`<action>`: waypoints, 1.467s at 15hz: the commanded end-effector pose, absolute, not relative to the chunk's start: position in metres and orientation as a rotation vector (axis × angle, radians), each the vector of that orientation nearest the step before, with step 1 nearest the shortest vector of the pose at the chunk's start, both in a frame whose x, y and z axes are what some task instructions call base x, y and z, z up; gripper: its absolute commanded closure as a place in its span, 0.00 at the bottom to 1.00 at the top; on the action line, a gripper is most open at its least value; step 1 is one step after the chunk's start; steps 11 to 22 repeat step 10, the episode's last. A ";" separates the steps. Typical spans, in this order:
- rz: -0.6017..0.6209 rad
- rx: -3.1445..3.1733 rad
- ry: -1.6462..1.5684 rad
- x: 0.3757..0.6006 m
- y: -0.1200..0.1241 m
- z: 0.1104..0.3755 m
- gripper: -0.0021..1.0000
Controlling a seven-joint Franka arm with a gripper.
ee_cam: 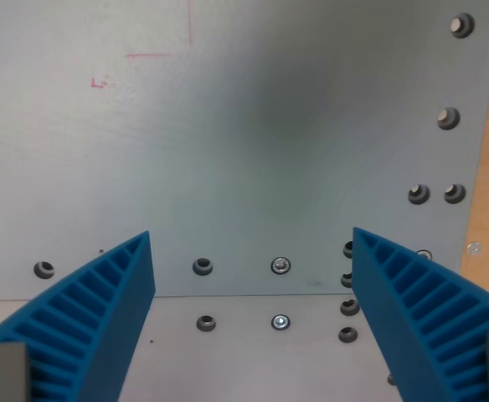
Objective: Move in base negative y
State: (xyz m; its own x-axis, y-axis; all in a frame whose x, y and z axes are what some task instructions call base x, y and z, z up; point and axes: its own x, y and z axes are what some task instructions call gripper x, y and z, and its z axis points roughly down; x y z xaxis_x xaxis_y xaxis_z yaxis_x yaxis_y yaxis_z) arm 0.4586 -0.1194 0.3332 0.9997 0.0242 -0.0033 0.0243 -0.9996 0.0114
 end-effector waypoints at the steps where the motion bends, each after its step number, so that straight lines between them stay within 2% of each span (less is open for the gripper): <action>1: -0.009 3.137 0.062 0.464 -0.135 0.336 0.00; 10: -0.009 3.137 0.062 0.464 -0.180 0.334 0.00; 22: -0.009 3.137 0.062 0.464 -0.180 0.334 0.00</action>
